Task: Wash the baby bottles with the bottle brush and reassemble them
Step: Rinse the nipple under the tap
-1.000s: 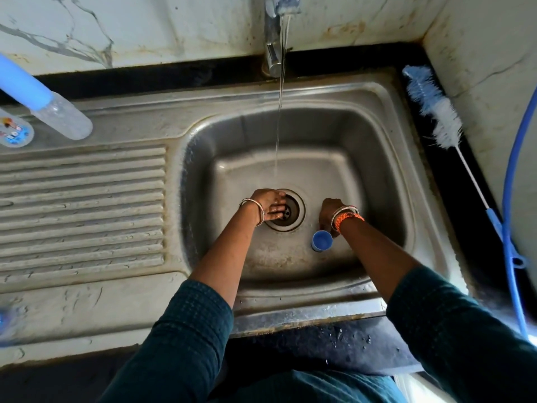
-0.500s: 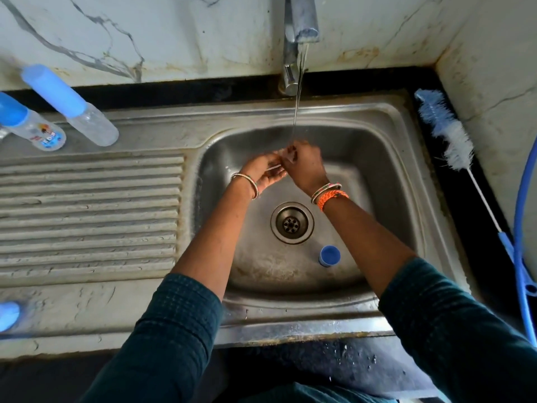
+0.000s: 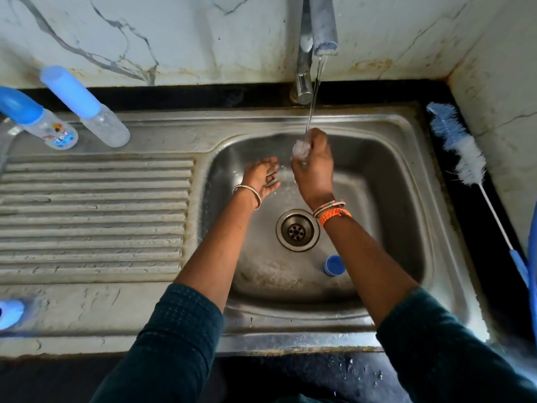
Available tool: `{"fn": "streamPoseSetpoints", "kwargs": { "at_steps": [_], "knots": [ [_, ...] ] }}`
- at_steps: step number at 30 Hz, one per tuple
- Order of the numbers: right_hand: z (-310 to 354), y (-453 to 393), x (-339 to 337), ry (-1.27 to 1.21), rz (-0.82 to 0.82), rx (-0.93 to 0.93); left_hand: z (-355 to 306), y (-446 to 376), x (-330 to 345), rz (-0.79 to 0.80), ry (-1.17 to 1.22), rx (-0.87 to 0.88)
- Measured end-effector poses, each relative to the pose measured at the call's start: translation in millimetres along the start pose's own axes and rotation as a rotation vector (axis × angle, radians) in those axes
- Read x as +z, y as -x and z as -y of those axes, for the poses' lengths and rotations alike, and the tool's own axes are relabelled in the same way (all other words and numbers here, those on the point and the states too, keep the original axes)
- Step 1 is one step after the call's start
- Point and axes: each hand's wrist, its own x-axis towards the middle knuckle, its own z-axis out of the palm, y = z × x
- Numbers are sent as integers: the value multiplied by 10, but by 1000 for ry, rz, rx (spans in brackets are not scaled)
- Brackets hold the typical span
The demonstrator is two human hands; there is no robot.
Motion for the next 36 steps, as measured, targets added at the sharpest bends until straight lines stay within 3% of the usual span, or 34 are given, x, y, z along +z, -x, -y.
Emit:
{"fn": "streamPoseSetpoints", "kwargs": {
  "at_steps": [4,6,9,13,16,22,26,29,31,33,36],
  "knots": [
    [34,-70,-44,95,170,56,-14,91,21,36,-18,-22],
    [233,-80,-138,-286,124,253,-46,138,21,103,28,4],
    [478,-82,-318,-1027,236,604,-140,265,36,191,48,49],
    [583,96,-481,-1179,356,720,-234,541,29,228,-33,163],
    [657,269,-526,-1065,367,714,-197,790,-75,209,-150,212],
    [776,660,-471,-680,336,586,-50,1085,-360,225,-132,229],
    [913,908,-300,-155,191,274,42,1235,-643,208,-126,236],
    [1167,1178,-156,3,178,104,82,1386,-921,244,-174,238],
    [1291,1394,-11,88,-18,5,48,1518,-1169,280,-190,193],
    [1324,1609,122,200,-115,-11,-26,1615,-1468,242,-317,248],
    [1287,1902,351,412,75,183,-139,1744,-2033,176,-543,413]
  ]
}}
